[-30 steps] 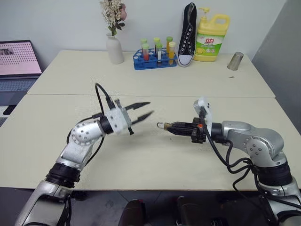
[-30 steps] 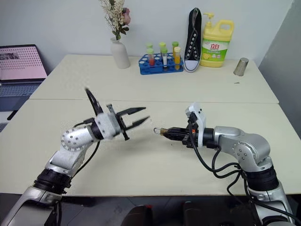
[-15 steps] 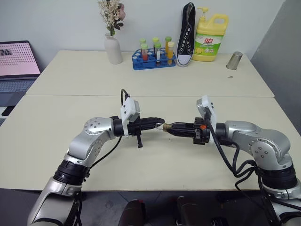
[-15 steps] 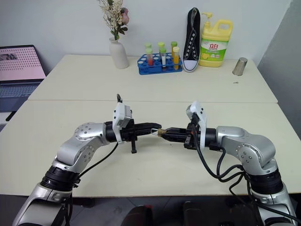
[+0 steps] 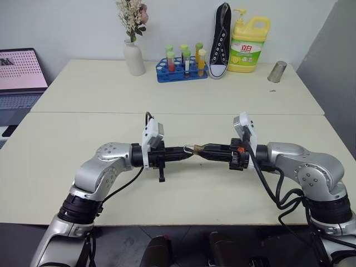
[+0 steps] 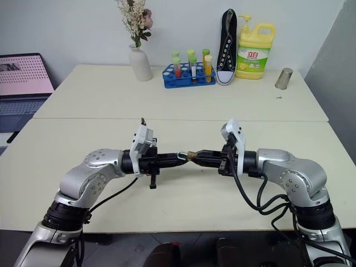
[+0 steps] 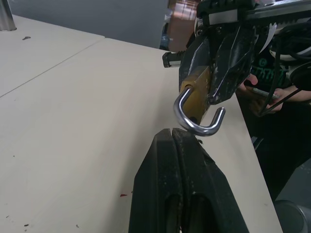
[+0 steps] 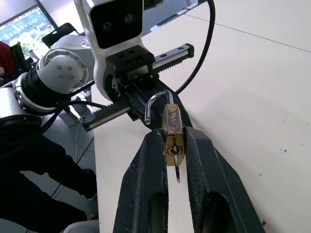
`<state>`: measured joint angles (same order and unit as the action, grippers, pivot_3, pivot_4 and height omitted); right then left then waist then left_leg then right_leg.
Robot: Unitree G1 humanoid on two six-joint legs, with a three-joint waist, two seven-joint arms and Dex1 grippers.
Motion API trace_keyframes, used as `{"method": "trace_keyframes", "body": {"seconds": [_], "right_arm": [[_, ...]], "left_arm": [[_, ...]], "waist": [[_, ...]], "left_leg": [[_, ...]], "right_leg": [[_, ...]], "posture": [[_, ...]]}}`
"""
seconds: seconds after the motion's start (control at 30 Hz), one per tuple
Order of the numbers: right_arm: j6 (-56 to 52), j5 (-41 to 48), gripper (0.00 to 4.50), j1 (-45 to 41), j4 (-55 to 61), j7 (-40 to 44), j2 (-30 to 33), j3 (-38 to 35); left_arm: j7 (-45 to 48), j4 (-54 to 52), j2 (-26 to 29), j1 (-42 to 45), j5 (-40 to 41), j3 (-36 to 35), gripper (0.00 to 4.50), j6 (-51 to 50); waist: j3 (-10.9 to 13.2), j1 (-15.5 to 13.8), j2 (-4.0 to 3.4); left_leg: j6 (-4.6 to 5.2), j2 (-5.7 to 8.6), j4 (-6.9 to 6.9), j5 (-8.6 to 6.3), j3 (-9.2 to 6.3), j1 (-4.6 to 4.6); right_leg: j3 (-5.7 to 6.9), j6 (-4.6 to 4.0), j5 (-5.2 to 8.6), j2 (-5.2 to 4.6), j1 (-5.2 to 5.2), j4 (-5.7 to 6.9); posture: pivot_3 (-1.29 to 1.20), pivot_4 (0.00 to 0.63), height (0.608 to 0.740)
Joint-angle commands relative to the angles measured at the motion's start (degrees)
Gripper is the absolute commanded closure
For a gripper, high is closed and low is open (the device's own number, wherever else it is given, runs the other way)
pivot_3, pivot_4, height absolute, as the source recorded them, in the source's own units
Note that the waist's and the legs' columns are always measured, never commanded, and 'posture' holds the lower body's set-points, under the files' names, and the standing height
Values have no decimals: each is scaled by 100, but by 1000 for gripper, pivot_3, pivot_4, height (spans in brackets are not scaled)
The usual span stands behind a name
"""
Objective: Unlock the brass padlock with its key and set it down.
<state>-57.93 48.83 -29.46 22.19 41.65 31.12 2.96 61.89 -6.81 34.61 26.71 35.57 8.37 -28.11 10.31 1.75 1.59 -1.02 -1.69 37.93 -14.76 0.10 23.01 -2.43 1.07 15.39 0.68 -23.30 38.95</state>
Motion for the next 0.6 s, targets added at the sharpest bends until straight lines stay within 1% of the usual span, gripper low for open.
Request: {"method": "trace_keyframes", "body": {"seconds": [0.03, 0.2, 0.3, 0.5, 0.6], "right_arm": [[180, -31, 4333, 11, 71, 84, 71, -137], [248, -137, 4333, 26, 37, 125, 97, -90], [284, -189, 4333, 44, 24, 146, 104, -72], [304, -284, 4333, 57, 41, 216, 119, -35], [315, -295, 4333, 69, 42, 238, 111, -23]], "left_arm": [[62, -332, 59, 2, 231, -260, 4500, -233], [73, -568, 148, 47, 765, -531, 4500, -949], [-11, -627, 132, 111, 969, -673, 4500, -1214], [-310, -606, -86, 284, 1238, -877, 4500, -1535], [-385, -540, -146, 345, 1202, -894, 4500, -1544]], "waist": [[0, -1, 0], [0, 2, 0], [0, 2, 0], [1, -1, 0], [1, -1, 0]], "left_leg": [[0, 0, 0, 0, 0, 0], [0, -1, -1, 0, 0, 0], [0, -1, -1, 0, -1, 0], [0, 0, 0, 0, -1, 0], [0, 0, 0, 0, -1, 0]], "right_leg": [[-1, 0, 0, 0, 0, 0], [-1, 0, 0, 0, 0, 0], [-1, 0, 0, 0, 0, 0], [0, 0, 0, 0, 0, -1], [-1, 0, 0, 0, 0, 0]], "posture": [[0, 150, 740], [0, 150, 740], [0, 150, 740], [0, 150, 740], [0, 150, 740]]}}
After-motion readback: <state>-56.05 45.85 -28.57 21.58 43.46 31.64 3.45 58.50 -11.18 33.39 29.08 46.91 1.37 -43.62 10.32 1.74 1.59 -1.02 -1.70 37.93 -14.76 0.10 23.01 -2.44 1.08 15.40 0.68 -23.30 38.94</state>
